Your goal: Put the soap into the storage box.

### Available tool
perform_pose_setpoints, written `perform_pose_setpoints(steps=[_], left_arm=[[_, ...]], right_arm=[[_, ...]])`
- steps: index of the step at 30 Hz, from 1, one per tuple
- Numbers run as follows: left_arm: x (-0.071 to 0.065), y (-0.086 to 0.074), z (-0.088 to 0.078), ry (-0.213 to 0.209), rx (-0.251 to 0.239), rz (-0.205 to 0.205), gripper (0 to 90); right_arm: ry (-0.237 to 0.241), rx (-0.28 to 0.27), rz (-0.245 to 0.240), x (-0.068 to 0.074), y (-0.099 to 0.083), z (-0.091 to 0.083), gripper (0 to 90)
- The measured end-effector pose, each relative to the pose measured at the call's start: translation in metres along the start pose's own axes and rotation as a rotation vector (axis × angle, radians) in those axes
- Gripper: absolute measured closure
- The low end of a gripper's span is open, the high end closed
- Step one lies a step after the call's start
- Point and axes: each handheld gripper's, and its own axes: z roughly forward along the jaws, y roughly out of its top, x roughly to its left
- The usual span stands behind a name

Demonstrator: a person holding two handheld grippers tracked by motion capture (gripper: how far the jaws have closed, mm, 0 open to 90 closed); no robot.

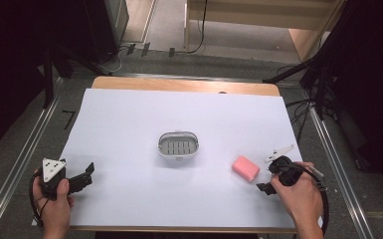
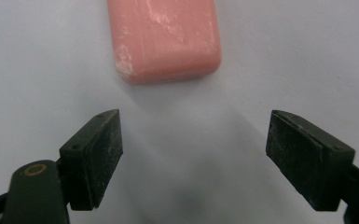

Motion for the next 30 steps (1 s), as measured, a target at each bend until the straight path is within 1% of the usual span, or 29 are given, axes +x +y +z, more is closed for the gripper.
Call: perform_pose_setpoints(steps=[2,5,12,18,22,25,27,30], left_arm=[[0.0,0.0,0.0,-0.002,0.0,0.001,7.3],[0.0,0.0,0.0,-0.001,0.002,0.001,7.4],[0.0,0.0,0.0,-0.003,0.001,0.002,7.3],[0.0,0.0,0.0,-0.004,0.001,0.0,7.3],[0.0,0.0,0.0,-0.004,0.002,-0.001,7.3],[0.0,0.0,0.0,-0.005,0.001,-0.002,7.3],[0.0,0.0,0.0,-0.005,0.001,-0.002,7.3],[0.0,0.0,0.0,-0.006,0.001,-0.001,7.3]], right_arm=[[0.001,0.009,0.004,0.001,0.004,0.001,19.5],[0.005,0.009,-0.005,0.002,0.01,0.002,19.5],[0.029,0.024,-0.012,0.007,0.022,0.007,20.5],[0.025,0.033,-0.015,0.009,0.033,0.011,21.2],[0.021,0.025,-0.013,0.01,0.041,0.014,22.8],[0.03,0.03,-0.007,0.011,0.045,0.017,23.4],[0.022,0.036,-0.01,0.011,0.048,0.019,24.0],[0.029,0.041,-0.009,0.011,0.051,0.022,25.2]])
